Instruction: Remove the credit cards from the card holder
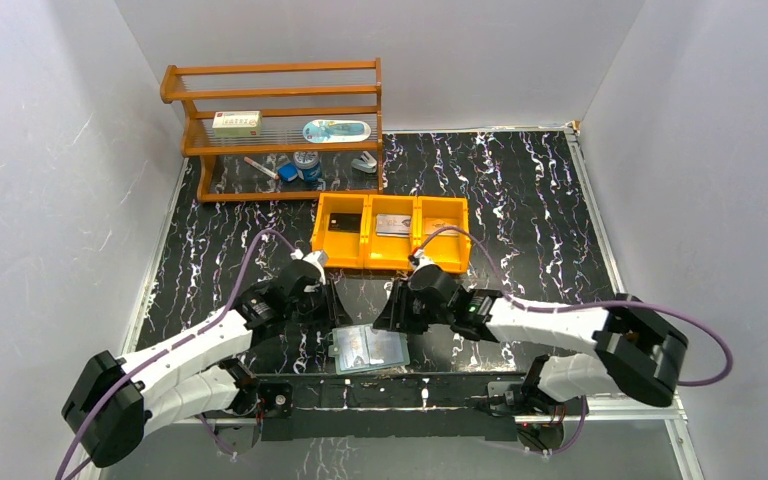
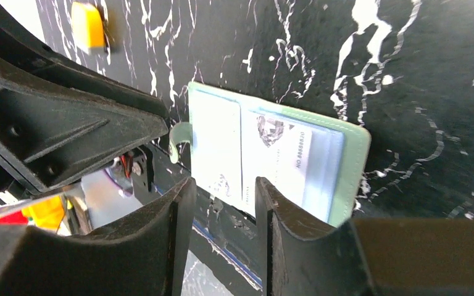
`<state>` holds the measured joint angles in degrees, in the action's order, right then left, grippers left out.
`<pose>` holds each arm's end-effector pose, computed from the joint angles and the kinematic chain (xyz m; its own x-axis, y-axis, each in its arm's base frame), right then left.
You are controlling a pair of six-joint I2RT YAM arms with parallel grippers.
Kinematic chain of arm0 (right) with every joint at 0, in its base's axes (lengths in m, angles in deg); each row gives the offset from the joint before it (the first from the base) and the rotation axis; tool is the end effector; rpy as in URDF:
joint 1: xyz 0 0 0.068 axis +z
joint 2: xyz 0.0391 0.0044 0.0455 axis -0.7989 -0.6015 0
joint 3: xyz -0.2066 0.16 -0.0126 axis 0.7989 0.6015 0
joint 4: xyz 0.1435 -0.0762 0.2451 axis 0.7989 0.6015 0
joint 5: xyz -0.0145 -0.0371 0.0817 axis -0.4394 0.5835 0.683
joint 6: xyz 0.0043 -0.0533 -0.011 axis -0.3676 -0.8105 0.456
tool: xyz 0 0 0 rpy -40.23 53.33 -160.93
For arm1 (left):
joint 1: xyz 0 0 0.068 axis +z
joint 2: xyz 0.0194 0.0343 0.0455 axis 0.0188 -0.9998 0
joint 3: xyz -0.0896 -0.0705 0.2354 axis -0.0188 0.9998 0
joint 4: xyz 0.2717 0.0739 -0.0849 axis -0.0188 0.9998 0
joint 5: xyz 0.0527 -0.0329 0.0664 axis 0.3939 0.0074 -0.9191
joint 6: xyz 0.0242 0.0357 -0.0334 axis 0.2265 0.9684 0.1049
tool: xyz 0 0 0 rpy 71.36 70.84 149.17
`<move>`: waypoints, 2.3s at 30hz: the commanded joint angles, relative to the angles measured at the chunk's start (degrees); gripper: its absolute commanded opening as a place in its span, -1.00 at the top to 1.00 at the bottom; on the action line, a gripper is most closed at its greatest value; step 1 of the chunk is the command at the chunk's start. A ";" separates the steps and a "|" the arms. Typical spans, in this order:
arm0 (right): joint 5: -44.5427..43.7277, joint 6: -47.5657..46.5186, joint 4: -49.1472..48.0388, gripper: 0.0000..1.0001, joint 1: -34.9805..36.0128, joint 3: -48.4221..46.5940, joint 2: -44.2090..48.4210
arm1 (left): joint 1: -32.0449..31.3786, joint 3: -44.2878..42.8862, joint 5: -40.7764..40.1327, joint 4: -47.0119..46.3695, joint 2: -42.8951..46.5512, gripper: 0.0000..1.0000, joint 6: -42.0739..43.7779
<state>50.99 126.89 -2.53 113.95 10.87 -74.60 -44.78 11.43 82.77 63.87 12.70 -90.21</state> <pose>0.1394 0.2501 0.1608 -0.9017 0.1838 -0.3914 -0.1673 0.6863 0.7078 0.1697 -0.1693 0.1744 -0.8787 -0.2018 -0.4325 0.1464 0.7486 -0.6467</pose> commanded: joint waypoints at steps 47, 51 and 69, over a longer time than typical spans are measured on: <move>17.53 1.96 -16.36 0.83 0.25 -3.45 -19.41 | -0.15 3.03 4.81 5.94 -9.39 0.61 5.15; 17.07 1.72 -15.31 0.82 0.01 -2.39 -17.68 | -0.13 3.13 4.51 6.10 -9.85 0.62 5.57; 22.77 2.31 -18.39 0.51 -1.75 0.03 -18.20 | -0.15 3.23 3.68 6.45 -10.88 0.64 6.38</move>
<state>71.41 128.61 -17.15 112.29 10.82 -92.28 -44.76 13.13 87.80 66.88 3.04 -85.18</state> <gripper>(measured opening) 0.202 0.183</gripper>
